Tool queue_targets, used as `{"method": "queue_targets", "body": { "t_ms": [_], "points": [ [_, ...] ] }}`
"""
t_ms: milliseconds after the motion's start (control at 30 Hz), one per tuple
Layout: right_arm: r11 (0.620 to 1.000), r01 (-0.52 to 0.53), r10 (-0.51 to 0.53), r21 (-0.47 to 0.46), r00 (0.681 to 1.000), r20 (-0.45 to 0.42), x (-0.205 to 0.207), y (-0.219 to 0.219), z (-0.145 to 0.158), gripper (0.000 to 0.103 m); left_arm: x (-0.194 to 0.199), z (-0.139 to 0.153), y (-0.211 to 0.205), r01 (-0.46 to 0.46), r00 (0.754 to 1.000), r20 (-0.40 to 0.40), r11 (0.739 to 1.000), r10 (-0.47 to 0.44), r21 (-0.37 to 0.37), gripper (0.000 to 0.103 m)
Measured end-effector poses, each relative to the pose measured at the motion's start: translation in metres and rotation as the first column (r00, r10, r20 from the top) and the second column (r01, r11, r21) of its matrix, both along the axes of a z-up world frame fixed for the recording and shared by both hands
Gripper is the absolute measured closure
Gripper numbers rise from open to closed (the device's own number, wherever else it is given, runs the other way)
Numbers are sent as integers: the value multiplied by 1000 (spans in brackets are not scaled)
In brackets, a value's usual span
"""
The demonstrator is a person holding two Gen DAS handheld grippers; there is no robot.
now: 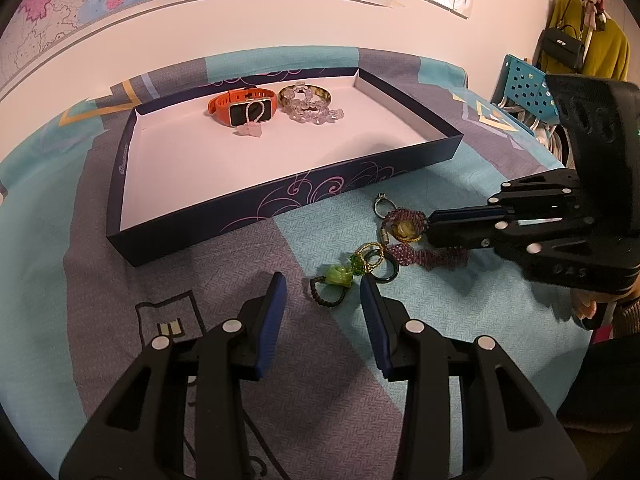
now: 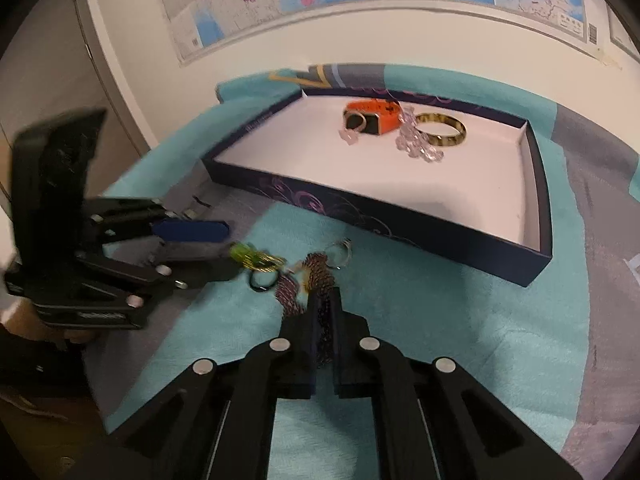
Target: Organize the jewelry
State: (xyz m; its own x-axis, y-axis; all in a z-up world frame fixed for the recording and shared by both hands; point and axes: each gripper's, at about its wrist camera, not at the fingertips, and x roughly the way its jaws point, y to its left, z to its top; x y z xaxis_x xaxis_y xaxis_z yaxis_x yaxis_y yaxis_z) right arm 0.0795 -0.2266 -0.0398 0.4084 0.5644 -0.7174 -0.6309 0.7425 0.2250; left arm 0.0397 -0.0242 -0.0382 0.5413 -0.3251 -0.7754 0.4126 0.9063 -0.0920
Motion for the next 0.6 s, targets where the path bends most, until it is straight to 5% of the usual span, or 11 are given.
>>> {"method": "queue_targets", "body": {
  "t_ms": [233, 600],
  "points": [
    [997, -57, 55, 61, 998, 30, -12, 3, 22, 102, 0, 0, 0, -2, 1000, 1, 1000, 2, 1, 65],
    [995, -83, 84, 63, 996, -20, -24, -6, 12, 102, -1, 0, 1, -4, 1000, 1, 1000, 4, 1, 67]
  ]
}}
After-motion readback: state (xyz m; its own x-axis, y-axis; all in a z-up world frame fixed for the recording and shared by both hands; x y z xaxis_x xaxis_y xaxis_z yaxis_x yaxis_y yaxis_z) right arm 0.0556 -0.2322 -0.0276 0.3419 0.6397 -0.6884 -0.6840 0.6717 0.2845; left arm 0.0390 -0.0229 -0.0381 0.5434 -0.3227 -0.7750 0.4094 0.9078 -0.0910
